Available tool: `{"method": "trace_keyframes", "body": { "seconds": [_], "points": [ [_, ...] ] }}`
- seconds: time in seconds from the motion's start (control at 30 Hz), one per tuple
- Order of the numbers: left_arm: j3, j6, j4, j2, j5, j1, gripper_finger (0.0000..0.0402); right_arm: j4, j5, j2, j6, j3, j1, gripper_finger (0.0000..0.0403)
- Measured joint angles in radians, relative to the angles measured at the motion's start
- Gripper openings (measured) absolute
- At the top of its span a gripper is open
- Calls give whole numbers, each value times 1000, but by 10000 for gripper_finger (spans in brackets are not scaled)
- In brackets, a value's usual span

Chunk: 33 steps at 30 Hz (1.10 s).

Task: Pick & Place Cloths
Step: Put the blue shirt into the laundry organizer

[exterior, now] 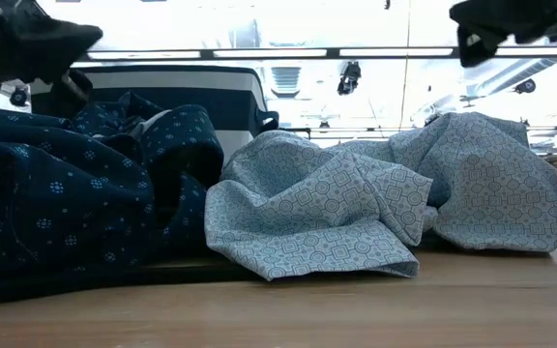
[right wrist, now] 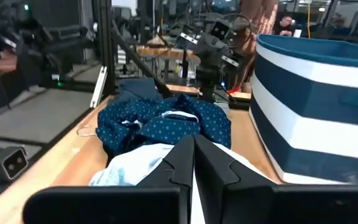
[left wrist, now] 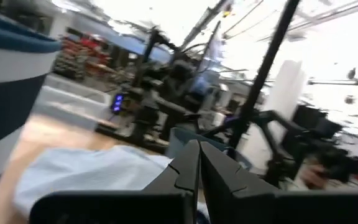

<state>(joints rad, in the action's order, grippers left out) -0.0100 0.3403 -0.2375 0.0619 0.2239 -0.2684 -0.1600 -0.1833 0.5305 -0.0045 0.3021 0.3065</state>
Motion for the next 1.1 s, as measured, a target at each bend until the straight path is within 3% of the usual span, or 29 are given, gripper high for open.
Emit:
{"method": "trace_keyframes", "body": {
  "seconds": [0.1,0.33,0.67,0.93,1.1],
  "points": [
    [-15,14,-46,3,69,1,19,-2,0,-74,-2,-44,0,8],
    [-104,34,-43,93,24,-21,31,-2,0,-148,10,-118,0,8],
    [-367,-81,-33,463,-6,-81,144,-7,0,-150,105,-195,1,8],
    [-688,-182,325,710,14,-144,265,-72,0,-150,187,-272,1,9],
    [-850,-57,627,865,53,-213,291,-79,-1,-149,189,-294,1,9]
  ]
}}
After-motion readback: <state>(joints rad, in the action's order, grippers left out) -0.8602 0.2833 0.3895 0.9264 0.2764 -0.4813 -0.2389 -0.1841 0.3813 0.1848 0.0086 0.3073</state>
